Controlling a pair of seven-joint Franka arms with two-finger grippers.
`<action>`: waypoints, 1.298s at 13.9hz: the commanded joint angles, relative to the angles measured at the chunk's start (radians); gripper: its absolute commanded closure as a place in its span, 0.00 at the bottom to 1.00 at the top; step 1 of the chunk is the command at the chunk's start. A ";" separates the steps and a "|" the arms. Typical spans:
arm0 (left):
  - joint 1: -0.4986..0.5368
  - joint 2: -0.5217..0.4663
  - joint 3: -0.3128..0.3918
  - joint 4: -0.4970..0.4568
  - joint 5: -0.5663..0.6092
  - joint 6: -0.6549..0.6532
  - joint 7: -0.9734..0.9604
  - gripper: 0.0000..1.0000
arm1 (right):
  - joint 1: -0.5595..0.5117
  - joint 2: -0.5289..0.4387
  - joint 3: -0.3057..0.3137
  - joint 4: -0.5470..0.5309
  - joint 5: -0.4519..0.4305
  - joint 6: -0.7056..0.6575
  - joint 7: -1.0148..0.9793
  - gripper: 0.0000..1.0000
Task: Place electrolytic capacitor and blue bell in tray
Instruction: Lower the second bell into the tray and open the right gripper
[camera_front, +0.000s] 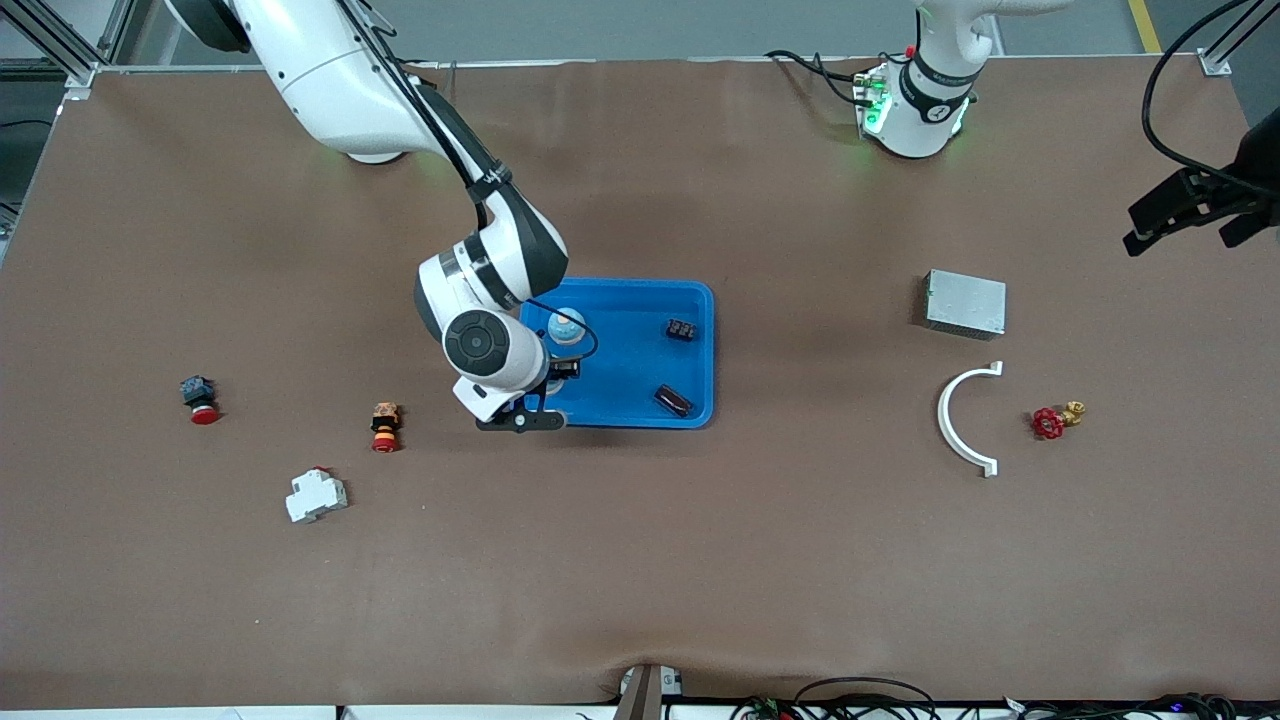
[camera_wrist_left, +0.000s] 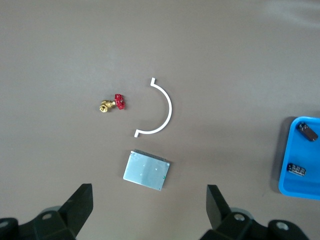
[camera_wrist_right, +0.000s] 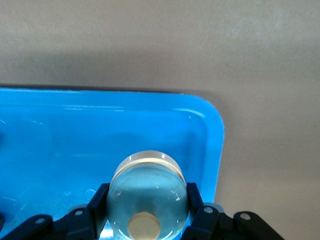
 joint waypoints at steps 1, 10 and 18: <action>-0.016 -0.037 0.010 -0.035 -0.007 -0.013 0.016 0.00 | 0.020 -0.020 -0.008 -0.031 0.016 0.021 0.014 0.98; -0.021 -0.027 -0.011 -0.012 0.002 -0.033 -0.006 0.00 | 0.039 0.022 -0.008 -0.031 0.023 0.075 0.012 0.97; -0.014 -0.025 -0.011 -0.005 0.002 -0.011 -0.004 0.00 | 0.032 0.043 -0.009 -0.031 0.023 0.089 0.012 0.90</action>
